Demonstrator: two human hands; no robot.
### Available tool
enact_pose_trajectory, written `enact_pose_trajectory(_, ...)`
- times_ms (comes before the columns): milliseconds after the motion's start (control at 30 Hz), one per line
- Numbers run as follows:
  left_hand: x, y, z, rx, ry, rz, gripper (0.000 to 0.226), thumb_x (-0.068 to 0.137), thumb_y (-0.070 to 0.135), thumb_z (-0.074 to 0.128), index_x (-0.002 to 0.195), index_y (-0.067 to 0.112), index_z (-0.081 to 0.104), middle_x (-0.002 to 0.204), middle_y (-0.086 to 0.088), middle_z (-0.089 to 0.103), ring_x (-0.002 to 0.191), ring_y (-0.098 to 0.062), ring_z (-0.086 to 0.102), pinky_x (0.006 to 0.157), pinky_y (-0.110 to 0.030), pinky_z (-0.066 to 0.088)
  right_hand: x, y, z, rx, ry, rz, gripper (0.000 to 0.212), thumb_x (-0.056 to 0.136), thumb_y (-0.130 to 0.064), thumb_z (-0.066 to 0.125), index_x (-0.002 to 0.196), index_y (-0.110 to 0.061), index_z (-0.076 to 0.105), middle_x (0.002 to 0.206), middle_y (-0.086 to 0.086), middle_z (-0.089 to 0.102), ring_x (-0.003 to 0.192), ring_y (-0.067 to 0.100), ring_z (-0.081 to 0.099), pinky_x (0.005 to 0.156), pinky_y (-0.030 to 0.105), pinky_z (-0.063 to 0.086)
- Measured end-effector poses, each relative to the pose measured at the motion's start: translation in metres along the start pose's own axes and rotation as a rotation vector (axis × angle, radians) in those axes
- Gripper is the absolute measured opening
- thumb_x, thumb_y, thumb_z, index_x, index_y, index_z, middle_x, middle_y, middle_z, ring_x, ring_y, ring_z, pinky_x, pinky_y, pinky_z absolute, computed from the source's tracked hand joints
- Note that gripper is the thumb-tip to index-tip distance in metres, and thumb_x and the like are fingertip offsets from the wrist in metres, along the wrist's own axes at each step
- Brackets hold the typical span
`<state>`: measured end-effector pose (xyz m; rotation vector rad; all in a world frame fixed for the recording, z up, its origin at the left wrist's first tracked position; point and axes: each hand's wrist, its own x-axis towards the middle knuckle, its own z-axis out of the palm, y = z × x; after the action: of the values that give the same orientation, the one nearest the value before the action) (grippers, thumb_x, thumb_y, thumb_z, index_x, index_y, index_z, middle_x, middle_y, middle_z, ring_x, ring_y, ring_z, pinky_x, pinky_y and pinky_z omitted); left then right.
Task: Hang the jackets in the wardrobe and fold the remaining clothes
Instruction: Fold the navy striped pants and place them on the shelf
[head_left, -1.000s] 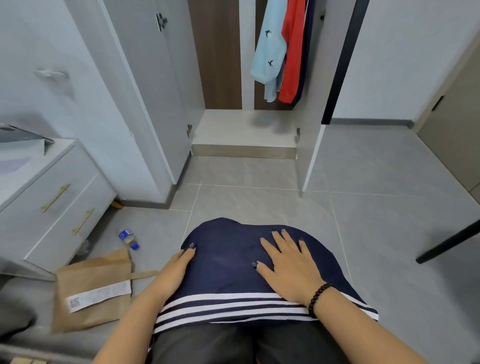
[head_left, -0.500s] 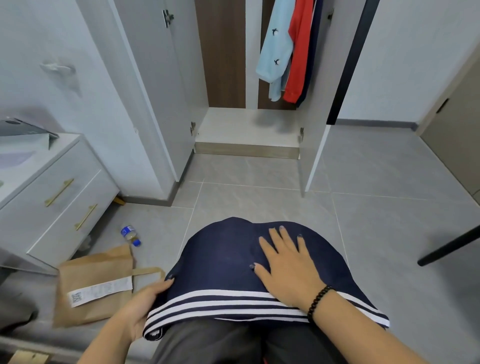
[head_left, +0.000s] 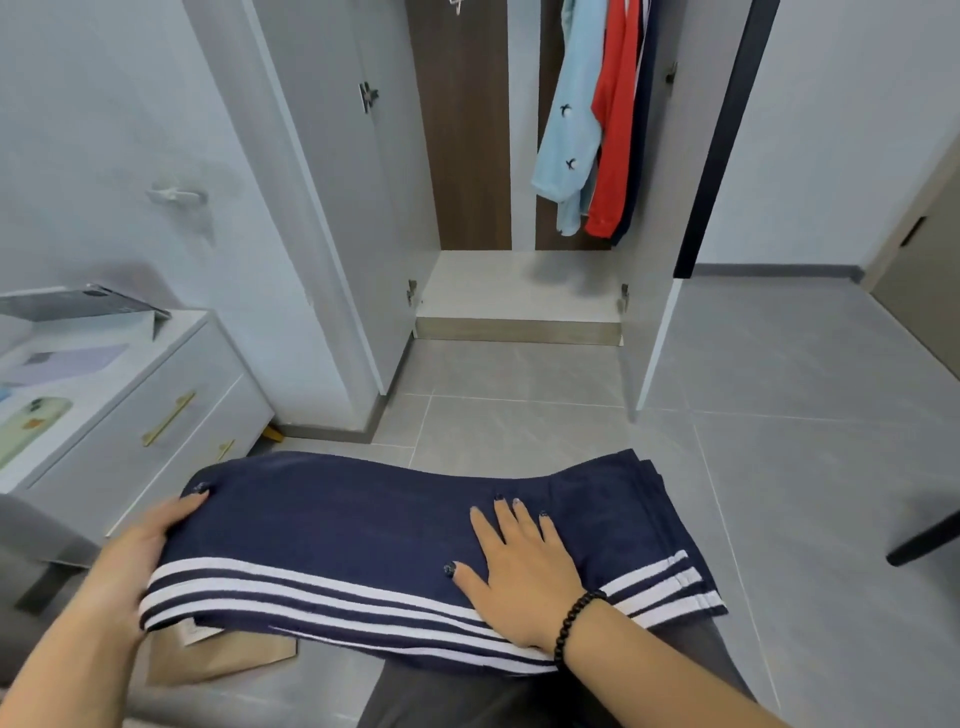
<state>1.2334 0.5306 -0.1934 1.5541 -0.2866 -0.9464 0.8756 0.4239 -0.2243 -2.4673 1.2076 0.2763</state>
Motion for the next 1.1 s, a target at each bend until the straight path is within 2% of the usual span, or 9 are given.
enact_pose_trajectory(67,0.000,0.017,0.011,0.078,-0.058,0.064,0.080,0.099,0.004,0.049,0.020,0.015,0.051,0.034,0.005,0.054,0.039,0.004,0.055,0.056,-0.015,0.044,-0.005,0.000,-0.003,0.045,0.021,-0.010,0.076,0.095,-0.064,0.020,0.154,-0.021,0.000,0.162,0.006,-0.002,0.148,0.024,-0.005,0.120,0.043,-0.004)
enact_pose_trajectory(133,-0.039,0.044,0.057,0.189,-0.165,0.103,0.038,0.067,0.028,0.083,0.037,0.009,0.067,0.049,0.004,0.066,0.052,0.002,0.063,0.069,-0.011,0.045,-0.011,0.005,-0.011,0.305,0.082,-0.007,0.072,0.097,-0.056,0.033,0.154,-0.018,0.013,0.160,0.002,0.015,0.147,0.019,0.012,0.120,0.033,0.010)
enact_pose_trajectory(233,-0.074,0.064,0.140,0.136,-0.441,0.047,0.029,0.063,0.023,0.071,0.086,0.007,0.077,0.082,-0.010,0.074,0.072,-0.019,0.071,0.070,-0.026,0.056,-0.021,0.020,-0.031,0.955,0.201,0.144,0.042,0.097,-0.040,0.047,0.135,-0.022,0.049,0.137,-0.007,0.052,0.126,0.008,0.047,0.094,0.006,0.036)
enact_pose_trajectory(300,-0.093,0.061,0.192,0.253,-0.590,0.112,0.017,0.076,0.012,0.066,0.091,0.008,0.072,0.080,-0.006,0.071,0.071,-0.016,0.066,0.062,-0.022,0.053,-0.026,0.035,-0.043,1.377,0.204,0.280,0.026,0.099,-0.037,0.046,0.114,-0.023,0.061,0.122,-0.001,0.063,0.114,0.013,0.058,0.087,0.016,0.047)
enact_pose_trajectory(533,-0.143,-0.032,0.326,0.618,-0.872,0.115,0.008,0.090,0.014,0.050,0.088,0.012,0.057,0.077,-0.009,0.061,0.070,-0.017,0.057,0.066,-0.030,0.044,-0.058,0.080,-0.056,2.306,0.115,0.372,0.064,0.095,-0.055,0.040,0.117,0.001,0.061,0.104,0.026,0.069,0.090,0.037,0.070,0.068,0.044,0.058)
enact_pose_trajectory(700,-0.166,-0.062,0.341,0.544,-0.926,0.026,0.046,0.097,0.016,0.045,0.142,0.025,0.039,0.067,-0.007,0.067,0.053,-0.015,0.064,0.053,-0.024,0.053,-0.075,0.093,-0.059,2.177,0.137,0.457,0.032,0.084,-0.035,0.063,0.077,-0.005,0.071,0.053,0.012,0.055,0.038,0.023,0.053,0.039,0.027,0.045)
enact_pose_trajectory(800,-0.165,-0.060,0.330,0.430,-0.902,0.002,0.060,0.097,0.013,0.050,0.150,0.026,0.024,0.077,-0.002,0.073,0.073,-0.016,0.072,0.066,-0.024,0.056,-0.077,0.101,-0.063,2.042,0.103,0.524,0.022,0.084,-0.017,0.062,0.067,-0.005,0.066,0.058,0.014,0.057,0.049,0.026,0.058,0.053,0.034,0.053)
enact_pose_trajectory(967,-0.153,-0.059,0.281,0.745,-0.594,0.456,0.045,0.096,0.015,0.052,0.135,0.036,0.045,0.118,0.021,0.063,0.115,0.003,0.055,0.093,-0.006,0.038,-0.072,0.109,-0.069,1.691,0.270,0.446,0.026,0.094,0.007,0.044,0.108,0.005,0.065,0.095,0.022,0.072,0.082,0.032,0.069,0.072,0.039,0.058)
enact_pose_trajectory(1100,-0.142,-0.066,0.249,1.044,-0.460,0.485,0.051,0.099,0.037,0.047,0.147,0.031,0.034,0.152,0.013,0.034,0.140,-0.008,0.028,0.117,-0.027,0.022,-0.076,0.123,-0.066,1.842,0.262,0.154,0.032,0.095,0.002,0.047,0.121,-0.008,0.062,0.116,0.015,0.069,0.107,0.031,0.066,0.085,0.038,0.057)
